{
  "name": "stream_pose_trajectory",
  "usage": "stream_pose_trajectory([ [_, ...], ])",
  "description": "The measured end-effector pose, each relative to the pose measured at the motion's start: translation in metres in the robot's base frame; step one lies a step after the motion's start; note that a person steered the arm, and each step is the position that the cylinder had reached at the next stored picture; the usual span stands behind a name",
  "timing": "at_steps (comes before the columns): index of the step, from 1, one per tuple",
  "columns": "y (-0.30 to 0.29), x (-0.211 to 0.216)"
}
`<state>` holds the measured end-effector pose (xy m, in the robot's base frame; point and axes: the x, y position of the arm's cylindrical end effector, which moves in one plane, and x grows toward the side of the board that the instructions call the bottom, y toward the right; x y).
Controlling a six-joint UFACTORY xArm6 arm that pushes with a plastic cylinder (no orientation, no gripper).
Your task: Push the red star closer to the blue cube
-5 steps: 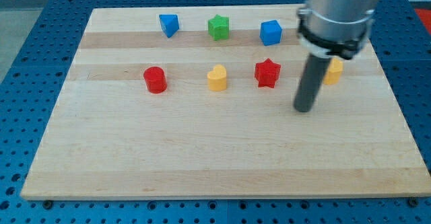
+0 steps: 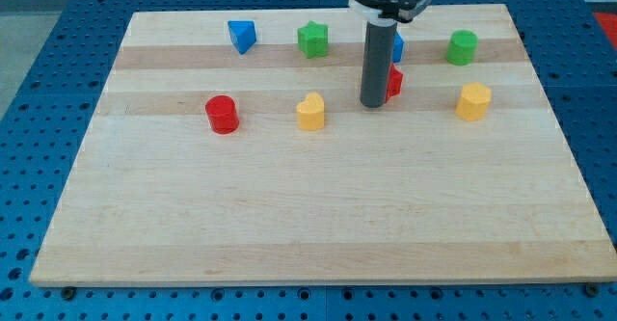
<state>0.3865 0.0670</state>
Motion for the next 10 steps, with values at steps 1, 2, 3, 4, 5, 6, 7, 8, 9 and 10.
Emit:
stream_pose_trajectory([
  [1,0.006,-0.01],
  [2,0.03,-0.011],
  [3,0.027,-0.048],
  [4,0.009,-0.077],
  [5,0.009,-0.078],
  [6,0.009,-0.083],
  [7,0.008,-0.097],
  [8,-0.009,-0.097],
  [9,0.001,-0.097],
  [10,0.036,-0.097],
])
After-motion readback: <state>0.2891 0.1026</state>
